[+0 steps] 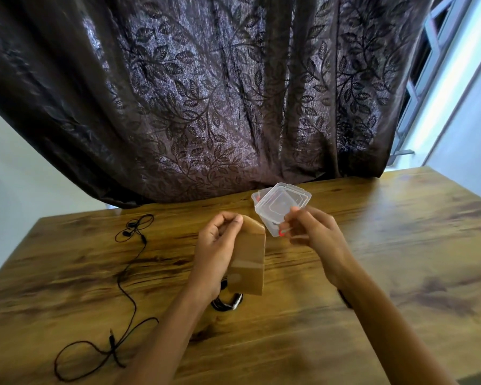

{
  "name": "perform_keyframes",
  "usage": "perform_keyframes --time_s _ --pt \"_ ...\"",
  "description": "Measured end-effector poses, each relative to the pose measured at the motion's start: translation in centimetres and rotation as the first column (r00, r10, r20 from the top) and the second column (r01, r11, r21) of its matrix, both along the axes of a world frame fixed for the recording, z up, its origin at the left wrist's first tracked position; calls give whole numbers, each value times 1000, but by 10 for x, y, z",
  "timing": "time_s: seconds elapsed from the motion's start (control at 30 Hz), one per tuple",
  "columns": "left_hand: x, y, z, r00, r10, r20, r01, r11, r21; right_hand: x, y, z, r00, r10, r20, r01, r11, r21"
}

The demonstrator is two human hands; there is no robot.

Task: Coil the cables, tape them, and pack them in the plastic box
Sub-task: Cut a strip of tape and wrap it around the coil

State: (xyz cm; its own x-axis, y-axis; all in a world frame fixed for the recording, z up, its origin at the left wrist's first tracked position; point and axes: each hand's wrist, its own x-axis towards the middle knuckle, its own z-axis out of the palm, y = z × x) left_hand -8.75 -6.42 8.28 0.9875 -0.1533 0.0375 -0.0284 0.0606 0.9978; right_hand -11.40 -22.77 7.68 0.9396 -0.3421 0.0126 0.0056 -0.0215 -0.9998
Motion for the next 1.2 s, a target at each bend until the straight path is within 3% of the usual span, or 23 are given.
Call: perform_keyframes --time_s 0.2,0.3,0.37,0.63,0.77,0.83,0.9,0.97,1.0,1.03,1.07,1.13,1.2 --pt "1 -1 2 1000 3 2 -3 1000 -12 -16 -48 -76 932 -284 -224 210 929 -306" --pt "2 -3 1 1000 8 -7 -8 1000 -20 -32 -68 -103 830 -444 -337 158 767 -622" --pt "2 -4 -1 1000 8 -21 -9 1000 -16 -43 -77 -119 802 -489 -343 98 674 -732" --pt "0 -9 -8 999 27 -27 -26 1000 8 -58 -91 -145 811 -485 -326 -97 439 -893" --pt "-1 -11 -11 999 28 -33 -27 999 26 -54 -93 -142 819 -475 -323 -129 396 -909" --pt "-1 -11 -12 999 35 -36 -33 999 36 -48 -94 -137 803 -477 -357 -149 420 -895" --pt "-1 -11 -13 998 46 -38 -44 998 44 -43 -96 -130 781 -483 -395 -133 489 -862" --pt "-1 -10 -13 998 55 -37 -52 997 57 -42 -99 -124 780 -455 -430 -42 648 -760" --pt "-2 -10 -13 998 58 -38 -55 996 63 -42 -101 -122 799 -397 -452 35 780 -624" --pt "-2 -8 -13 997 61 -40 -58 996 67 -43 -101 -118 829 -309 -466 116 910 -398" --pt "-1 -6 -12 997 61 -46 -58 996 69 -44 -100 -114 859 -209 -468 177 978 -113" --pt "0 -4 -11 996 60 -64 -55 996 68 -49 -94 -105 920 -73 -386 212 920 330" --pt "3 0 -10 995 68 -75 -63 996 66 -50 -86 -94 958 -29 -286 167 867 470"
